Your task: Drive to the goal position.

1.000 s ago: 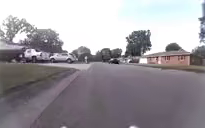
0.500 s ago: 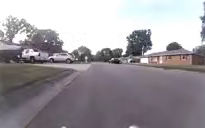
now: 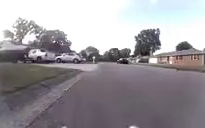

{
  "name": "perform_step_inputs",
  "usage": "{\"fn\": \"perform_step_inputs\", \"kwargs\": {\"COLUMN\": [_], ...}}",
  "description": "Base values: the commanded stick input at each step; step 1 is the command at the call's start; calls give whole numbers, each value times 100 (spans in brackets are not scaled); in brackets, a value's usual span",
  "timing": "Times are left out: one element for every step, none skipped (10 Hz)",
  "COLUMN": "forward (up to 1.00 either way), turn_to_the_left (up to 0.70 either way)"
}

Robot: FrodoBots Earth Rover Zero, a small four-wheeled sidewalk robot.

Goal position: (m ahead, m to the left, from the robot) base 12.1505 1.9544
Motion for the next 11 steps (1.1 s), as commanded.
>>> {"fn": "perform_step_inputs", "kwargs": {"forward": [98, 98, 98, 98, 98, 98, 98, 98, 98, 98, 98], "turn_to_the_left": [0, 0, 0, 0, 0, 0, 0, 0, 0, 0, 0]}}
